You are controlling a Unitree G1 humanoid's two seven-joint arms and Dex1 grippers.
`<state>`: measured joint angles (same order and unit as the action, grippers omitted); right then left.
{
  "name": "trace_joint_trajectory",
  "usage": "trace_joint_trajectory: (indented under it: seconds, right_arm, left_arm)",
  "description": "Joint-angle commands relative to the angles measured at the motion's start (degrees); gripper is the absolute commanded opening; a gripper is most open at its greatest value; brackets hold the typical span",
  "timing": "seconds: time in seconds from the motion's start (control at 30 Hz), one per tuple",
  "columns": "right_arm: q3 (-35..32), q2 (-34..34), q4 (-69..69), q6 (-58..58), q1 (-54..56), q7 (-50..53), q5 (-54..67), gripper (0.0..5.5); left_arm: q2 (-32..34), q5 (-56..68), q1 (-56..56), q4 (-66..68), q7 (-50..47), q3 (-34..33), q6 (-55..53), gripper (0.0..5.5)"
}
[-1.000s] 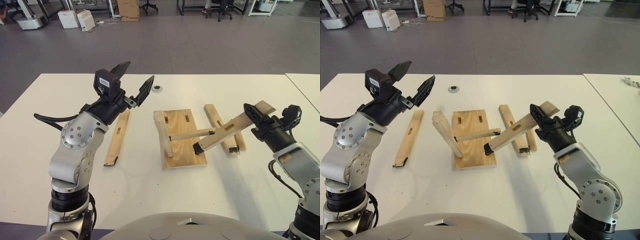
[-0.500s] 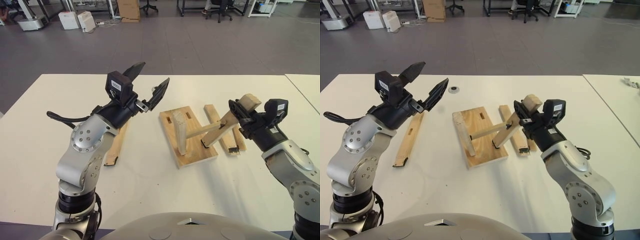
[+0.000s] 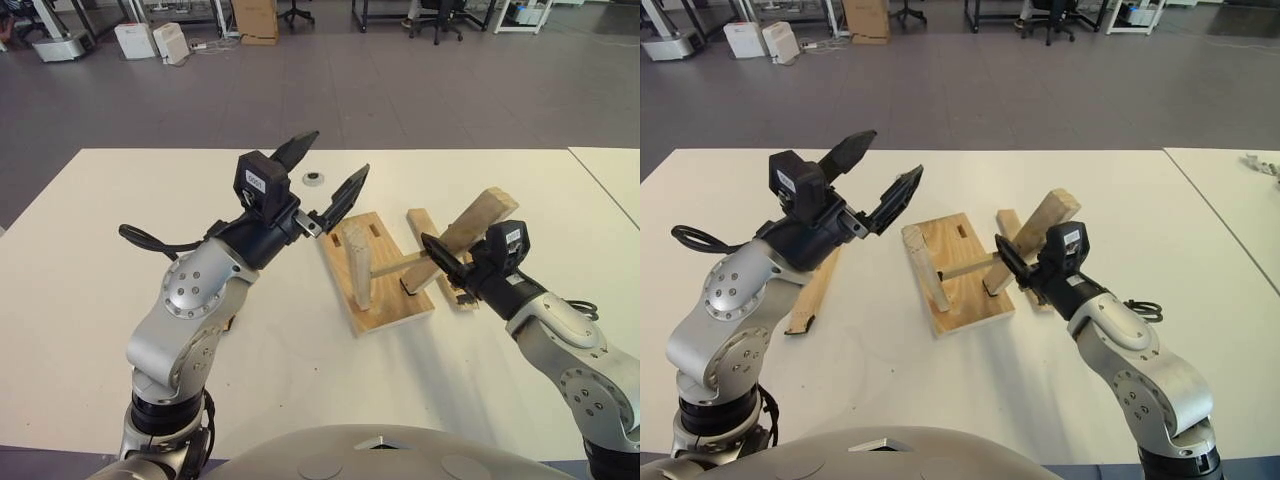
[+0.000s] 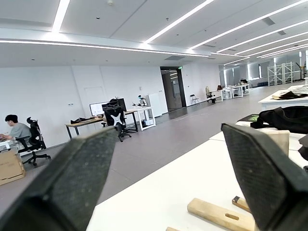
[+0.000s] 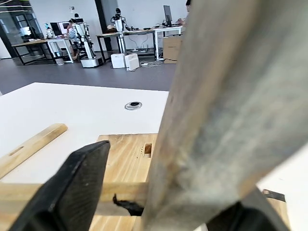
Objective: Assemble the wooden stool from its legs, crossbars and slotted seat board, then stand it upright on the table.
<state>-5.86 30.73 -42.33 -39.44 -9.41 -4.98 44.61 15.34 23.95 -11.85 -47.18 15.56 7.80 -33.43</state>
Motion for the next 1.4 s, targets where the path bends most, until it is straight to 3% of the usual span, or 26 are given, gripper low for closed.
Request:
trace_joint_trajectory:
  seconds: [0.03,0.4,0.53,0.67,0.77,0.87,0.93,0.97,1.07,1.17,1.27,1.4]
  right_arm:
    - [0.13,-0.31,-1.07,0.13,0.4,-2.39,-0.16,2.87]
    - [5.72,1.51,-3.7,-0.03,1.63,-10.72,-3.96,2.87]
    - [7.08,1.62,-3.3,-0.35,2.51,-11.69,-4.91,2.87]
    - [-4.51,-1.84,0.76,-0.03,8.03,-8.57,5.76,2.87]
    - [-16.91,2.64,5.33,0.72,18.73,-8.89,25.01,2.87]
    - [-21.79,8.62,8.46,0.45,28.25,-7.35,37.41,2.87]
    - [-18.73,12.58,12.27,-2.07,34.14,-5.53,35.8,2.87]
    - [-15.7,13.65,13.7,-3.37,33.93,-4.84,31.43,2.87]
    - [-7.04,11.89,14.33,-5.97,22.08,-6.19,22.76,2.87]
    - [-1.87,8.65,13.04,-4.0,11.74,-9.95,17.73,2.87]
    - [-3.91,6.24,11.25,-2.22,14.07,-8.79,21.41,2.87]
    - [-10.95,6.39,12.46,-0.27,20.44,-8.62,31.35,2.87]
  left_arm:
    - [-0.27,-1.23,1.84,-0.12,-1.3,1.9,-0.94,3.93]
    - [0.68,-5.39,7.6,8.4,2.35,10.64,5.54,3.93]
    - [0.1,-4.4,5.51,9.65,1.77,8.49,6.58,3.93]
    - [-0.78,5.16,0.11,6.26,1.03,-0.76,3.89,3.93]
    - [-0.34,18.56,-8.59,3.2,-1.95,-9.4,-1.26,3.93]
    - [3.53,27.76,-15.97,3.15,-4.34,-15.77,-4.66,3.93]
    - [6.12,30.94,-18.69,4.15,-4.68,-17.49,-6.43,3.93]
    - [8.06,27.97,-17.52,4.94,-3.33,-14.94,-7.13,3.93]
    - [11.67,14.19,-5.91,7.6,1.6,0.51,-3.54,3.93]
    - [10.66,5.77,5.4,13.91,3.67,8.05,3.87,3.93]
    - [9.5,6.61,5.53,14.94,3.52,3.66,7.32,3.93]
    - [7.41,17.3,-3.64,12.69,0.82,-6.93,6.22,3.93]
